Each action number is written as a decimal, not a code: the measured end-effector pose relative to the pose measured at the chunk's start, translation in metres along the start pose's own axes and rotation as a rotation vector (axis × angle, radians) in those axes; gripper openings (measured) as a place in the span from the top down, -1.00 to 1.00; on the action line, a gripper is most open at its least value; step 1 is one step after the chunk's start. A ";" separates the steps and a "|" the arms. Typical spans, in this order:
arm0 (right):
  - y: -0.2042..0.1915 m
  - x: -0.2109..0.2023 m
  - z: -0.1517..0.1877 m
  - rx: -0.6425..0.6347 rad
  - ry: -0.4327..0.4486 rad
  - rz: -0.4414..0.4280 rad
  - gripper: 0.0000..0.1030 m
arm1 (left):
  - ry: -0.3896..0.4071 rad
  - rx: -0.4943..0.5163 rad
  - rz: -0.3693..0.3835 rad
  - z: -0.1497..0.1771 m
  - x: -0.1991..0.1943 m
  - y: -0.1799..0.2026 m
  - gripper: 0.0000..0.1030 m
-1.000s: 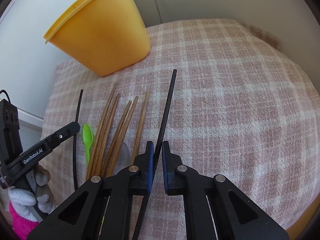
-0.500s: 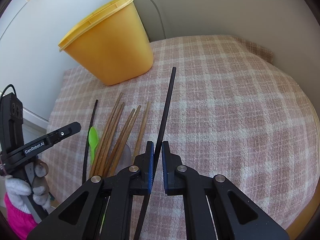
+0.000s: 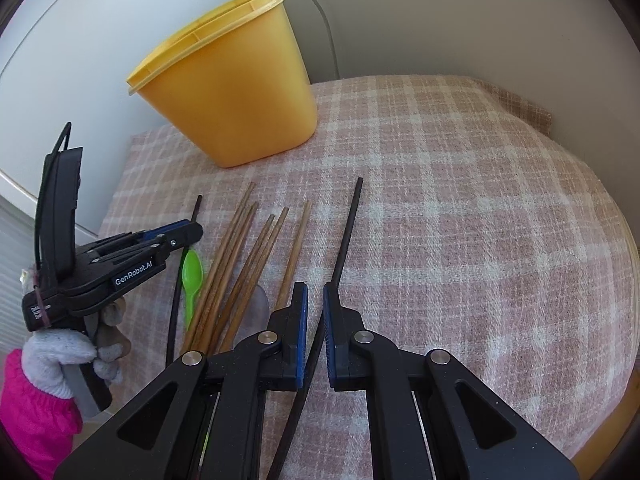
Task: Organize utensils
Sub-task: 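Close the left tool on a black chopstick while the right tool grasps the other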
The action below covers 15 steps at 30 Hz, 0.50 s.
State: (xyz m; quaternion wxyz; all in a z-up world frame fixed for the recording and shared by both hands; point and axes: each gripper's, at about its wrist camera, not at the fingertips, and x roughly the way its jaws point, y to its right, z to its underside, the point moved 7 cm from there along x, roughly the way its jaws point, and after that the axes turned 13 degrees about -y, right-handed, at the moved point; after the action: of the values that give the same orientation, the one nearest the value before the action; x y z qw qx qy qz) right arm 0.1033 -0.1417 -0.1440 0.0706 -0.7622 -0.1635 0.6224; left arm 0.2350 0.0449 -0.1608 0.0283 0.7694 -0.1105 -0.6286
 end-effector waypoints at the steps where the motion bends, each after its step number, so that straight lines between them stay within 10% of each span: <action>1: 0.000 0.000 0.000 0.000 0.000 0.000 0.88 | 0.004 -0.017 0.023 0.003 -0.005 -0.005 0.89; 15: 0.006 0.045 -0.006 -0.019 -0.205 0.095 0.69 | 0.049 -0.031 0.087 0.037 -0.053 -0.027 0.91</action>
State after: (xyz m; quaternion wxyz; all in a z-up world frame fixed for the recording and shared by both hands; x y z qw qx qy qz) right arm 0.1181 -0.1316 -0.1867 0.0167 -0.7020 -0.1395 0.6982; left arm 0.1926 0.0858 -0.1231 0.0702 0.7784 -0.1334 -0.6094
